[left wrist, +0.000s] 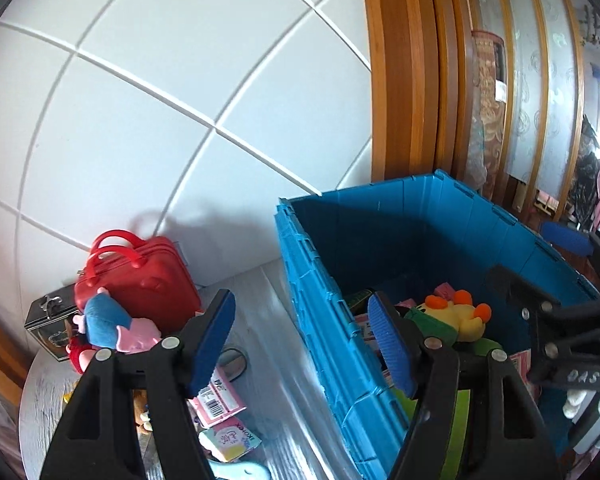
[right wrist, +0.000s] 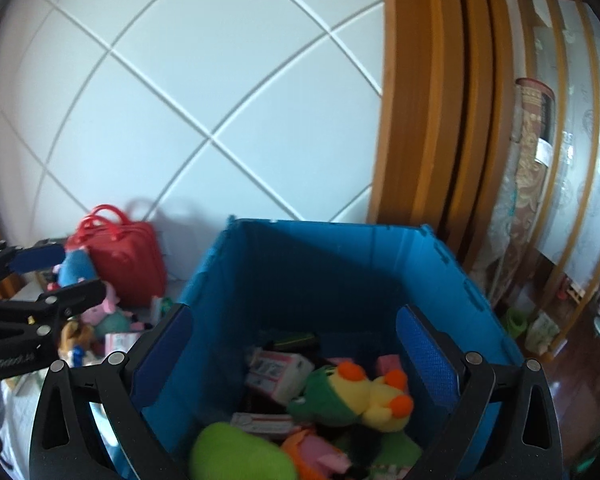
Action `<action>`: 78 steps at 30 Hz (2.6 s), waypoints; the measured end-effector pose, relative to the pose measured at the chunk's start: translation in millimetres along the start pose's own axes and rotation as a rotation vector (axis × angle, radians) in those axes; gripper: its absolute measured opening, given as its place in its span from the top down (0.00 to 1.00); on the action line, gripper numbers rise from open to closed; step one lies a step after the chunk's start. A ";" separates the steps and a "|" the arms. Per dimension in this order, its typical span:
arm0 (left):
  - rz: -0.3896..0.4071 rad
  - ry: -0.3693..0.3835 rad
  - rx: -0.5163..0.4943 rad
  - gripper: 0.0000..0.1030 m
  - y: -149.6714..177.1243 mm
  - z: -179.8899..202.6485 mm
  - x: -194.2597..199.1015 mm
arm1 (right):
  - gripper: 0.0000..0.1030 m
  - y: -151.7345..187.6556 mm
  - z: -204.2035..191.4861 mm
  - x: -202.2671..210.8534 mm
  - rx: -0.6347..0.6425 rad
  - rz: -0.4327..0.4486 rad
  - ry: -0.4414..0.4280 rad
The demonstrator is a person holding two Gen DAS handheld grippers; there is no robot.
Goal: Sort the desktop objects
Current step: 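Move both tools back from the crate to the pile on the table, then grasp the green-and-orange medicine box with the left tool while the right tool grasps the blue boomerang toy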
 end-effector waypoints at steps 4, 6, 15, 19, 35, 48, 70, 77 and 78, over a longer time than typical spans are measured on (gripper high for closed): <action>0.032 0.007 0.049 0.19 11.7 -27.7 25.2 | 0.00 9.6 -39.5 20.3 0.018 0.008 -0.035; 0.057 -0.024 0.065 0.09 20.7 -46.6 37.5 | 0.00 13.7 -59.0 26.0 0.023 0.011 -0.072; 0.116 -0.154 0.083 0.08 66.6 -138.9 85.2 | 0.00 29.5 -161.1 41.4 0.082 0.024 -0.188; 0.136 -0.229 0.112 0.08 89.1 -187.6 105.5 | 0.00 34.5 -201.6 44.5 0.104 0.045 -0.221; -0.038 -0.422 0.304 0.01 244.9 -355.2 104.5 | 0.00 137.2 -301.3 -38.1 0.082 -0.165 -0.332; -0.351 -0.536 0.423 0.01 404.9 -477.2 63.1 | 0.00 229.0 -313.9 -113.1 0.101 -0.430 -0.302; -0.684 -0.365 0.398 0.01 512.5 -519.3 -106.3 | 0.00 286.6 -339.1 -204.2 0.224 -0.660 -0.251; -0.654 -0.394 0.462 0.01 515.2 -519.3 -117.2 | 0.00 302.4 -348.2 -220.4 0.334 -0.689 -0.244; -0.646 -0.405 0.463 0.03 515.5 -517.0 -113.4 | 0.00 304.2 -350.6 -222.4 0.344 -0.690 -0.250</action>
Point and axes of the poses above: each gripper's, at about its wrist camera, not at the fingertips, and x roughly against the way its jaws point, z to its right, y to its underside, the point moved 10 cm from there along -x, roughly the way its jaws point, and after that the axes turned 5 degrees about -y, right-handed, at the moved point
